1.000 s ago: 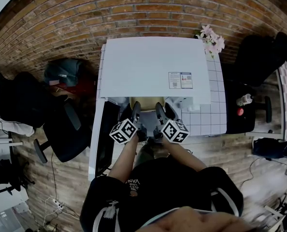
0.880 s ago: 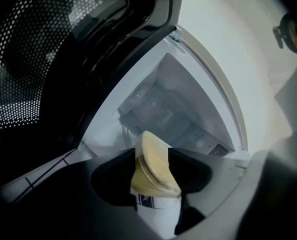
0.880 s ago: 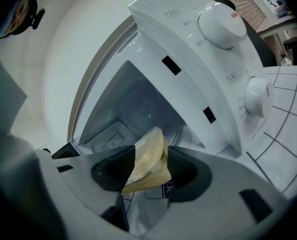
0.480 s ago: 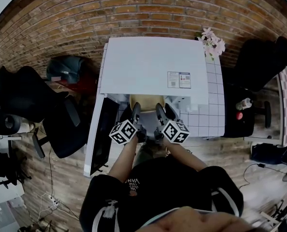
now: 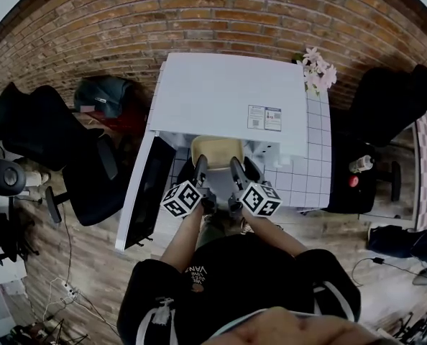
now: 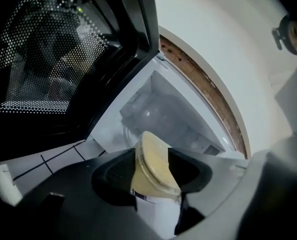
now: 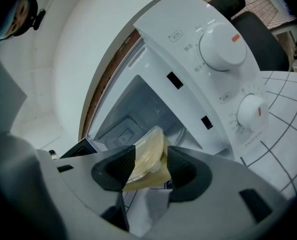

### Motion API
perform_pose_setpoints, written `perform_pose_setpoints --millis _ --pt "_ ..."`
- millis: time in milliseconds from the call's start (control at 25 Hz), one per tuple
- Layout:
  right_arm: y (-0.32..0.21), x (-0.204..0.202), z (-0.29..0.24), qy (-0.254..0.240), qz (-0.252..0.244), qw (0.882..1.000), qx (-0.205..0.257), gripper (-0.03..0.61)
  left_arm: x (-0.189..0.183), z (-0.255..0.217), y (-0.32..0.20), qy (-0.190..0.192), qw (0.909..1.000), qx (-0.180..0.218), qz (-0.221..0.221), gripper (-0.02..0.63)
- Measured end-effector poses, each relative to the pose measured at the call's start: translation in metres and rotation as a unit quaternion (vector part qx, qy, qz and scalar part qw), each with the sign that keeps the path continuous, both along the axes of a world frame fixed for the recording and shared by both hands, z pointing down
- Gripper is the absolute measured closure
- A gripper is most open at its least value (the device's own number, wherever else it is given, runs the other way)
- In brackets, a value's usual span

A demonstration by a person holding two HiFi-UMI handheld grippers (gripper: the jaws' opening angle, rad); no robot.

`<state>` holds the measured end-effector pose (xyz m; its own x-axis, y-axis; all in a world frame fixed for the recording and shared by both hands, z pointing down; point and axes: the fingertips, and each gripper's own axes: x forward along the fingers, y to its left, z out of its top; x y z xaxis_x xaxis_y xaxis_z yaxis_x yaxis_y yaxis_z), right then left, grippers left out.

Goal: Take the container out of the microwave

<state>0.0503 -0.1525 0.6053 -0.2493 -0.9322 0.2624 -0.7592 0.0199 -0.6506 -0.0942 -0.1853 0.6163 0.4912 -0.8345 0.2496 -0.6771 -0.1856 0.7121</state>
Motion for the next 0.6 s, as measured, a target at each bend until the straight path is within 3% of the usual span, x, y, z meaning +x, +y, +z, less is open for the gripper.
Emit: perform_pose_setpoints --millis 600 --pt "0.025 0.009 -0.015 -0.003 -0.033 0.999 0.017 0.385 0.007 -0.017 0.033 0.005 0.9994 0.018 -0.030 0.405"
